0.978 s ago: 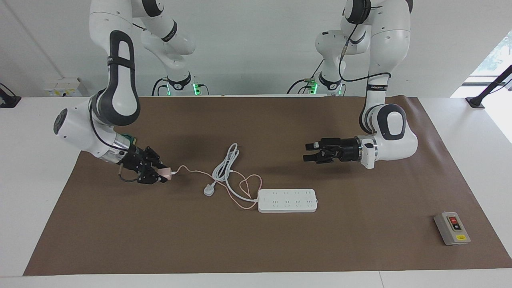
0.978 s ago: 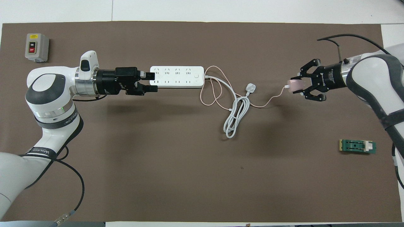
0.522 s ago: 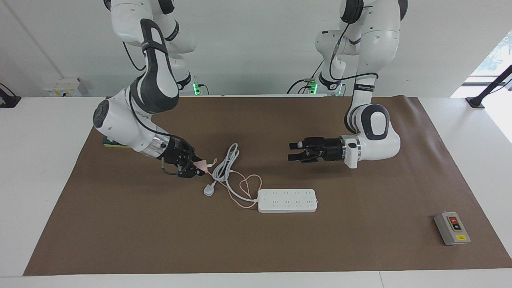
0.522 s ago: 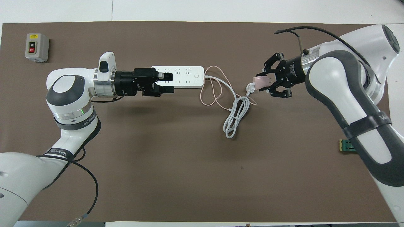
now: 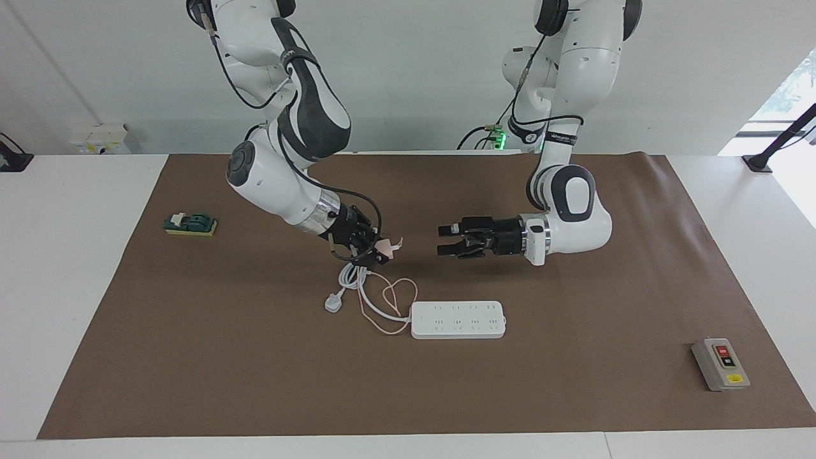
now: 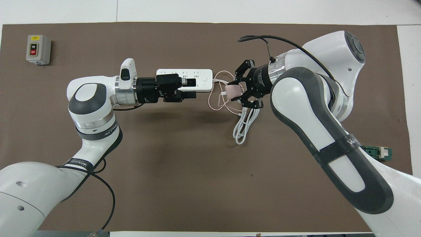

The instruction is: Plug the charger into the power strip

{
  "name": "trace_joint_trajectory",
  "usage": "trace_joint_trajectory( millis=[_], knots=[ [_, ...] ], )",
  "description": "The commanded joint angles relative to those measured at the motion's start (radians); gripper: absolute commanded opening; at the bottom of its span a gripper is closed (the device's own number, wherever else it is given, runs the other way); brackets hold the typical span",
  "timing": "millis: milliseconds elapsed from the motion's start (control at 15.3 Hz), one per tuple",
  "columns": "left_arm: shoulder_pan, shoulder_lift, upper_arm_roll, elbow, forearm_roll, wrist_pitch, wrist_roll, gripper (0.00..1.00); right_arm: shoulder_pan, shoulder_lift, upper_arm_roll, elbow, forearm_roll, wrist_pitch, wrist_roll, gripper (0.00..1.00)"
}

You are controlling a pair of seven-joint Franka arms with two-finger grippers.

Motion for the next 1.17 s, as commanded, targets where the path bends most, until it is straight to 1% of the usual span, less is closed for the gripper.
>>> trace_joint_trajectory(
  millis=[0, 130, 261, 391, 587, 717, 783, 848, 913, 978, 1109],
  knots=[
    [-0.018, -0.011, 0.013, -0.038, -0.046, 0.027, 0.052, 1.00, 0.025, 0.020, -0.003, 0.054, 0.022, 0.014, 0.068, 0.06],
    [-0.024, -0.004, 0.011, -0.038, -0.066, 0.024, 0.103, 1.00, 0.027, 0.029, -0.003, 0.084, 0.022, 0.002, 0.081, 0.06],
    [-0.057, -0.004, 0.013, -0.037, -0.103, 0.032, 0.126, 1.00, 0.033, 0.030, -0.003, 0.084, 0.014, 0.012, 0.087, 0.06],
    [-0.061, -0.004, 0.013, -0.032, -0.105, 0.030, 0.127, 0.99, 0.069, 0.031, -0.005, 0.084, 0.016, 0.043, 0.125, 0.06],
    [-0.067, -0.004, 0.013, -0.024, -0.105, 0.033, 0.130, 0.93, 0.100, 0.037, -0.003, 0.084, 0.014, 0.092, 0.170, 0.08],
    [-0.075, -0.004, 0.013, -0.024, -0.105, 0.039, 0.138, 0.93, 0.102, 0.043, -0.003, 0.084, 0.014, 0.092, 0.180, 0.08],
    [-0.075, -0.002, 0.013, -0.026, -0.105, 0.036, 0.144, 0.91, 0.102, 0.043, -0.003, 0.084, 0.014, 0.092, 0.193, 0.09],
    [-0.074, -0.002, 0.013, -0.027, -0.105, 0.035, 0.146, 0.89, 0.103, 0.043, -0.005, 0.084, 0.011, 0.089, 0.205, 0.09],
    [-0.072, -0.004, 0.013, -0.028, -0.103, 0.030, 0.147, 0.82, 0.105, 0.043, -0.005, 0.084, 0.010, 0.089, 0.214, 0.09],
    [-0.067, -0.004, 0.015, -0.028, -0.102, 0.026, 0.147, 0.79, 0.105, 0.043, -0.005, 0.082, 0.008, 0.089, 0.219, 0.09],
    [-0.067, -0.004, 0.015, -0.028, -0.100, 0.026, 0.147, 0.63, 0.105, 0.043, -0.005, 0.082, 0.007, 0.087, 0.234, 0.10]
  ],
)
